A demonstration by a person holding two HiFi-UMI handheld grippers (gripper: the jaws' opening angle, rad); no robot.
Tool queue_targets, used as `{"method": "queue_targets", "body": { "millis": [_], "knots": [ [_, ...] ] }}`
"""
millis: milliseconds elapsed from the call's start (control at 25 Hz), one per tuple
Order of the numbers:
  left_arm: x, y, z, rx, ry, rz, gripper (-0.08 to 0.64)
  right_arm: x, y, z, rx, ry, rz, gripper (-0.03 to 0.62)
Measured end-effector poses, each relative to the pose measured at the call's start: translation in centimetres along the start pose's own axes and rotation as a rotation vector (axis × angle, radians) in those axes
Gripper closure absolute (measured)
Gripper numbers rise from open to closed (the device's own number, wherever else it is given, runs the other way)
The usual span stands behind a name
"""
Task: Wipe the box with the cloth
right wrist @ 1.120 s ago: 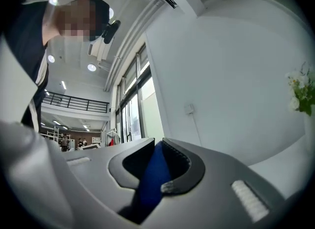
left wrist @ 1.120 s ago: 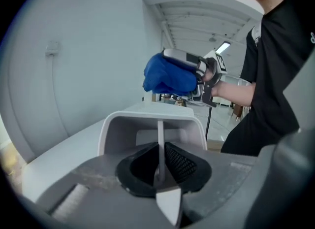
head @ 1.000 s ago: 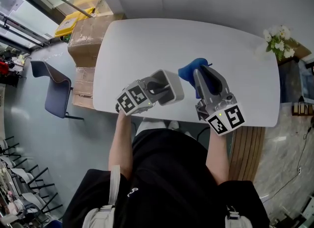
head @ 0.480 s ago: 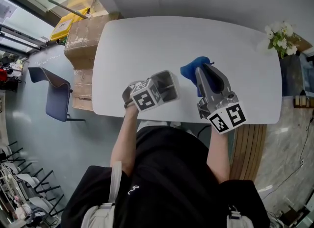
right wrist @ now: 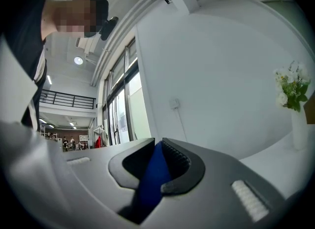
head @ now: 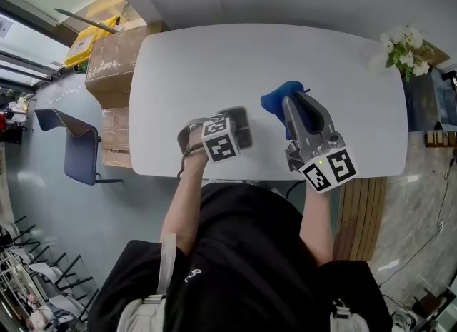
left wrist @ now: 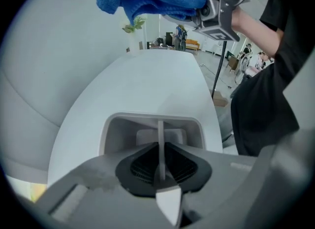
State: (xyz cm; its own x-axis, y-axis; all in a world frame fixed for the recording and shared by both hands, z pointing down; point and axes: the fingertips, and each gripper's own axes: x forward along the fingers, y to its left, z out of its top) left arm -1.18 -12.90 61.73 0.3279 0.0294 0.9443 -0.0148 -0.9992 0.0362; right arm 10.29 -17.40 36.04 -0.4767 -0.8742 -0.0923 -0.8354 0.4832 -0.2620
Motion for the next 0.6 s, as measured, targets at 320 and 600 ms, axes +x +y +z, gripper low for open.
{"method": "queue_targets", "body": {
  "millis": [320,600],
  "knots": [
    [1.3,-0.1,-1.5,0.076,0.118,-0.003,0.515,0.2,0.2,-0.1,-0.002,0.000,-0.013,0.549],
    [2.0,-0.2,-2.1,0.101,0.150,0.001,0.515,-0.8,1.1,0.3,-0.019,0.002,-0.009,0.549]
  ]
}}
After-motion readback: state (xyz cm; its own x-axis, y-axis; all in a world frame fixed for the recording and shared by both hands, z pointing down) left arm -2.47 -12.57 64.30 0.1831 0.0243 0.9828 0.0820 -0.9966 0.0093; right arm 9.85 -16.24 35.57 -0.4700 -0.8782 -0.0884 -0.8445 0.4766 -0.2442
